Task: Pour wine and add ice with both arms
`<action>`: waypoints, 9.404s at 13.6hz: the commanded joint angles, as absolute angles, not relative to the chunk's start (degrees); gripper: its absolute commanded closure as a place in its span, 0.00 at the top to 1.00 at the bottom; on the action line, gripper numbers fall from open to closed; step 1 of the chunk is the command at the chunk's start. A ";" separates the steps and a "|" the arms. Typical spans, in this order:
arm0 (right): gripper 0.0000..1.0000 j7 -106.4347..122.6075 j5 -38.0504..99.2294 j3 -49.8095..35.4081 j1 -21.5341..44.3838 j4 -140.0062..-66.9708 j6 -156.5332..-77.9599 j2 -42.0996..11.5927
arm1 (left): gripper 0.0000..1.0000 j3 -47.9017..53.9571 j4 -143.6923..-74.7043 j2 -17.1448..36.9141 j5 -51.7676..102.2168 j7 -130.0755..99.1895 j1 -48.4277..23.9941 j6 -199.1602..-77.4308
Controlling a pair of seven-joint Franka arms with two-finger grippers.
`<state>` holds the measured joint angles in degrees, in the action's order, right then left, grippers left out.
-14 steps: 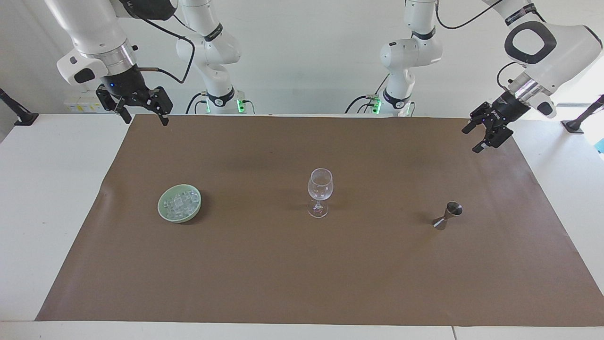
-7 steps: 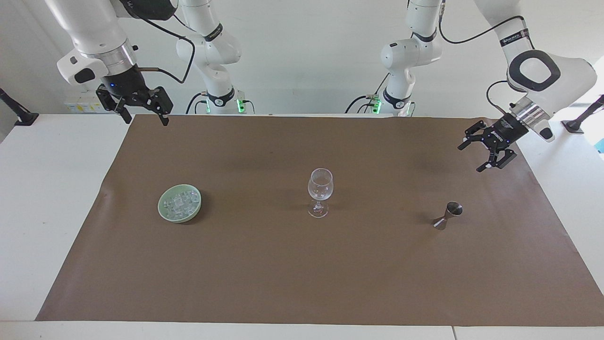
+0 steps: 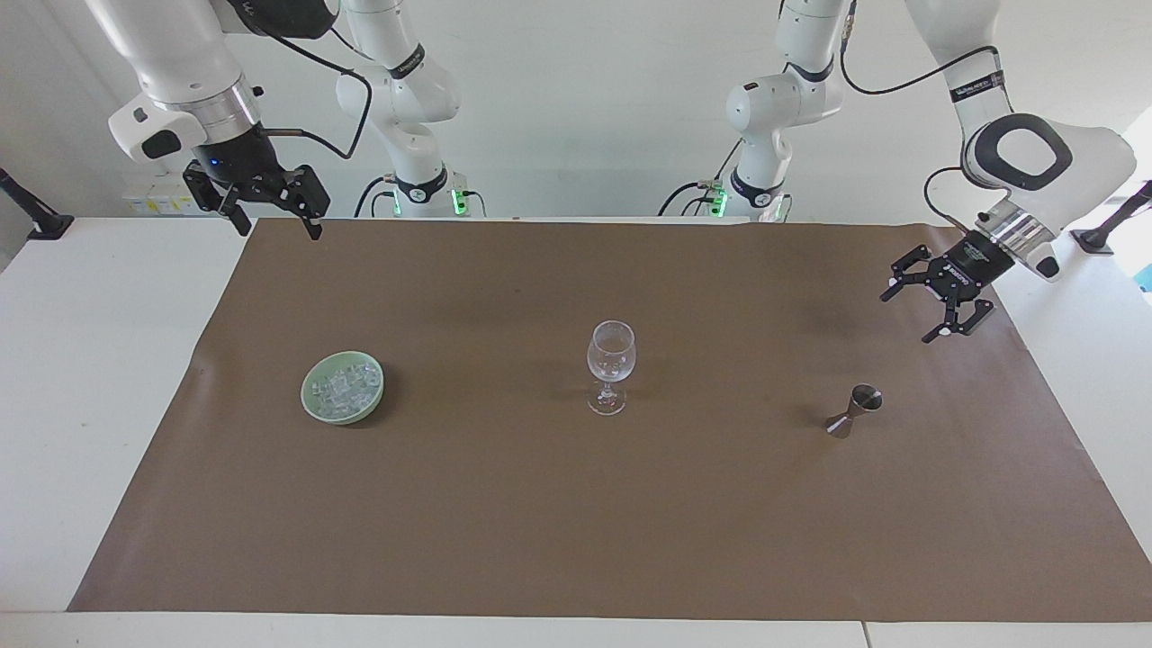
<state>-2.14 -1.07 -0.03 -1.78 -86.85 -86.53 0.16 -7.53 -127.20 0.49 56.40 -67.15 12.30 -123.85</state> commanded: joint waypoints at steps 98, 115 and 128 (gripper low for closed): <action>1.00 0.79 -0.09 0.53 -3.34 -90.43 -88.32 2.19 | 0.00 6.68 -116.81 3.43 113.55 -58.36 -28.56 -181.93; 1.00 0.26 -0.09 0.53 -2.90 -92.37 -96.42 2.37 | 0.00 6.77 -113.21 8.43 108.64 -57.75 -35.51 -193.53; 1.00 0.35 -0.09 0.53 -3.34 -96.76 -100.28 4.13 | 0.00 6.77 -112.24 9.67 106.00 -50.02 -39.20 -199.69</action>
<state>-1.19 -1.07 0.66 -2.63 -93.59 -98.08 1.73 7.48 -113.51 8.88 106.34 -51.78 -37.93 -198.01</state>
